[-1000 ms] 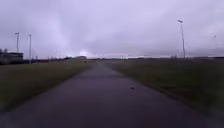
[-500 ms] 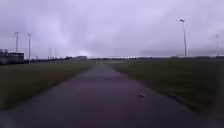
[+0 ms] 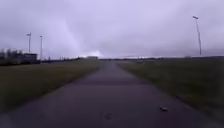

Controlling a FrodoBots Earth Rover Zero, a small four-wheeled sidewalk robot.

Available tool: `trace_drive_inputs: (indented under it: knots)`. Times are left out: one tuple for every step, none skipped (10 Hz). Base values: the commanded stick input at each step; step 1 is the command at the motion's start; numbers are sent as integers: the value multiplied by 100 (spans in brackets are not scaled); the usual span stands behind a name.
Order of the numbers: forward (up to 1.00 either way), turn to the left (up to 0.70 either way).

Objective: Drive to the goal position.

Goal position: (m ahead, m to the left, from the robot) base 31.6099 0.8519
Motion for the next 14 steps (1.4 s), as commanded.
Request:
trace_drive_inputs:
  knots:
    - [100, 0]
    - [100, 0]
    - [100, 0]
    - [100, 0]
    - [100, 0]
    - [100, 0]
    - [100, 0]
    - [100, 0]
    - [100, 0]
    - [100, 0]
    - [100, 0]
    - [100, 0]
    - [100, 0]
    - [100, 0]
